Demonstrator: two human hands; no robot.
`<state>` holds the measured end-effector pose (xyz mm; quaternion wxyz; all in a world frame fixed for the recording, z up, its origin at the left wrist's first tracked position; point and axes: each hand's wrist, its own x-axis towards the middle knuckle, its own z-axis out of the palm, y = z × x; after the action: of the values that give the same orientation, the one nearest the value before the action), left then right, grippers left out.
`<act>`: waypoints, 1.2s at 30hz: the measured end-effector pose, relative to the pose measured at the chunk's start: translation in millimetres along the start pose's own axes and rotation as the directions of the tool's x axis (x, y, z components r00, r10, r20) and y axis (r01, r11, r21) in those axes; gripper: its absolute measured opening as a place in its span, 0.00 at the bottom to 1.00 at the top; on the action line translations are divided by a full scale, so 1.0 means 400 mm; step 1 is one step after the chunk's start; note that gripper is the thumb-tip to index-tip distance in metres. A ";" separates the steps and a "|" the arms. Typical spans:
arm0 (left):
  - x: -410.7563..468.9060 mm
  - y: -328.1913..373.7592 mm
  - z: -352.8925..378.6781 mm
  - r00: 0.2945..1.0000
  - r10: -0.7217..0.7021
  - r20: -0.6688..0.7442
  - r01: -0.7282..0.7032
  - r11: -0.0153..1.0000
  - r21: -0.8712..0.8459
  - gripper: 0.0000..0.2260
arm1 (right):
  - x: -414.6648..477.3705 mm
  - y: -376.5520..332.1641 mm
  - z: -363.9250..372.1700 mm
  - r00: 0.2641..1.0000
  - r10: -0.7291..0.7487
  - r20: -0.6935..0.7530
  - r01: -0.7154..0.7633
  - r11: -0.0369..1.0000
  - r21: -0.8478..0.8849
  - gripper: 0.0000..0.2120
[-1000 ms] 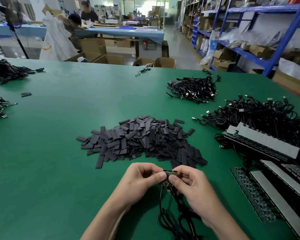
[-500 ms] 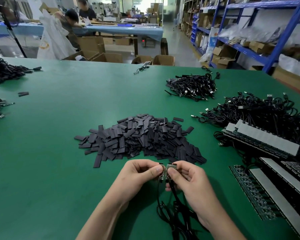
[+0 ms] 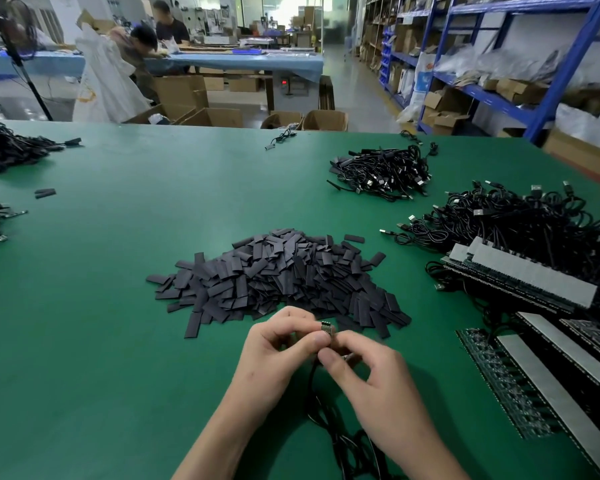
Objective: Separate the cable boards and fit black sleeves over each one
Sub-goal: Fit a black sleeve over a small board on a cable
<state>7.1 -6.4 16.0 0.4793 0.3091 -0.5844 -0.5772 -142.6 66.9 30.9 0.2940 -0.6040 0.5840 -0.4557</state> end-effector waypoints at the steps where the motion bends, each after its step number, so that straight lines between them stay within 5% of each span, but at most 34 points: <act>1: -0.001 0.007 0.004 1.000 0.009 0.005 -0.009 1.000 0.018 0.07 | 0.000 -0.004 0.002 1.000 0.027 0.011 -0.028 0.998 0.060 0.08; 3: -0.003 0.017 0.006 0.999 0.042 -0.012 -0.040 0.991 0.124 0.08 | 0.001 -0.014 -0.007 0.996 0.088 0.030 -0.093 0.947 0.306 0.12; 6: 0.010 0.021 -0.005 0.980 0.107 -0.166 -0.025 0.902 0.431 0.06 | -0.002 -0.030 -0.040 0.971 0.170 0.166 -0.236 0.614 0.753 0.13; 9: 0.038 0.019 -0.019 0.960 0.178 -0.216 0.016 0.735 0.678 0.08 | -0.005 -0.024 -0.077 0.962 0.167 0.217 -0.263 0.342 0.902 0.19; 12: 0.093 0.028 -0.027 0.971 0.191 -0.142 0.009 0.567 0.824 0.13 | -0.003 -0.020 -0.098 0.959 0.170 0.228 -0.263 0.222 0.939 0.20; 18: 0.235 0.034 -0.034 0.991 0.127 0.035 -0.059 0.190 0.980 0.22 | 0.000 -0.011 -0.101 0.925 0.242 0.292 -0.366 0.370 0.854 0.16; 23: 0.276 0.015 -0.048 0.995 0.034 0.090 -0.093 0.109 0.990 0.25 | 0.006 -0.016 -0.082 0.889 0.317 0.331 -0.458 0.605 0.651 0.11; 33: 0.230 0.011 -0.047 0.995 0.100 0.003 -0.033 0.294 0.955 0.21 | 0.005 0.000 -0.050 0.907 0.307 0.286 -0.420 0.659 0.624 0.14; 36: 0.158 0.029 -0.036 0.982 0.163 -0.090 -0.013 0.540 0.841 0.18 | 0.007 0.003 -0.050 0.918 0.315 0.242 -0.395 0.662 0.637 0.14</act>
<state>0.6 -68.0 38.2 0.3468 0.5146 -0.7638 -0.1774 -161.4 67.7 38.6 0.6074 -0.3542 0.4680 -0.5354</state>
